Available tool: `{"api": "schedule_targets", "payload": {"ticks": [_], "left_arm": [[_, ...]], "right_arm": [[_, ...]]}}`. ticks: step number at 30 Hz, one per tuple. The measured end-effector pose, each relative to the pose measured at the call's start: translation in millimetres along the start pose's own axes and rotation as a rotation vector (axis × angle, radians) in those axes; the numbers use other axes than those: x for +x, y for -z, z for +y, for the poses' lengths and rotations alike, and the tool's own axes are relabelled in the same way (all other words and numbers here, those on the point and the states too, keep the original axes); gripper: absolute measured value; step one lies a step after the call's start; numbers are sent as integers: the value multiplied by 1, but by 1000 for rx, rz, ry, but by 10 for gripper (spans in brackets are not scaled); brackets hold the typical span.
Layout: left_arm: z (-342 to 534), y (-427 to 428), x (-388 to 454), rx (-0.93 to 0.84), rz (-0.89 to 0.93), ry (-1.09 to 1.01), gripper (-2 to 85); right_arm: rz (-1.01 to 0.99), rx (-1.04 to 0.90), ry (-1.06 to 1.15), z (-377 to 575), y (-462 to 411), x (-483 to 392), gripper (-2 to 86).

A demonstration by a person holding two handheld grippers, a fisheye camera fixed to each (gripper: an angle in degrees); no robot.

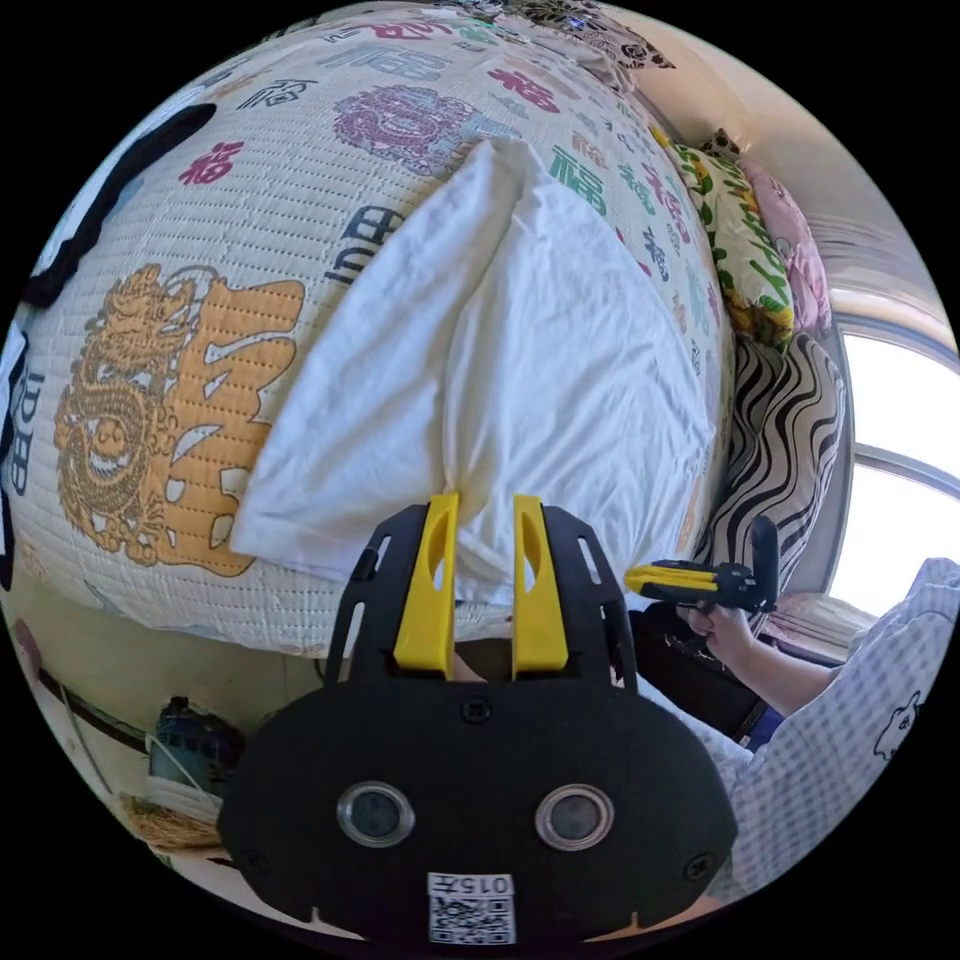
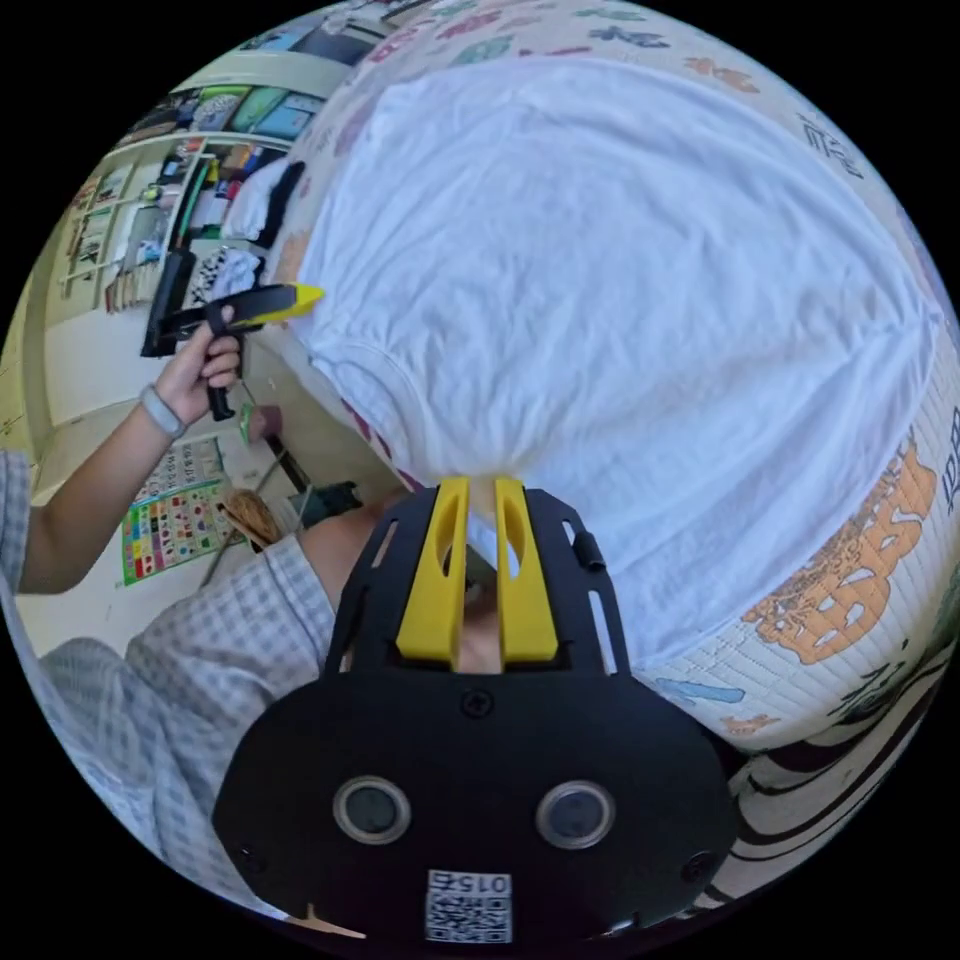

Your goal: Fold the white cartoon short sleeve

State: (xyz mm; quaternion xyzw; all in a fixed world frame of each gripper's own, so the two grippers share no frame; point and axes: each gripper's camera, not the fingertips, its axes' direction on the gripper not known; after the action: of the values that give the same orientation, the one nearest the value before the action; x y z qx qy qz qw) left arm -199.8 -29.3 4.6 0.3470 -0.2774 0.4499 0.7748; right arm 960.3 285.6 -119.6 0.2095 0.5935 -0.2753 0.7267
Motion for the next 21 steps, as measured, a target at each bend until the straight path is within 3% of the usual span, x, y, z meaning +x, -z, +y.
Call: {"api": "schedule_targets", "payload": {"ticks": [4,9,16,21], "left_arm": [[16,0,-5,5,-14,-14,11],[35,14,-1,25,-42,-95,1],[74,26,-9,88,3,-57,53],[118,69,-34,277,-85,55,87]], "right_arm": [[33,-48,-58,-23,-20,-6,1],[75,-117,-34,-47,-22,-20,-3],[61,-194,-48,-98,-13,-49,38],[116,-42,78,-176,47,-94,76]]}}
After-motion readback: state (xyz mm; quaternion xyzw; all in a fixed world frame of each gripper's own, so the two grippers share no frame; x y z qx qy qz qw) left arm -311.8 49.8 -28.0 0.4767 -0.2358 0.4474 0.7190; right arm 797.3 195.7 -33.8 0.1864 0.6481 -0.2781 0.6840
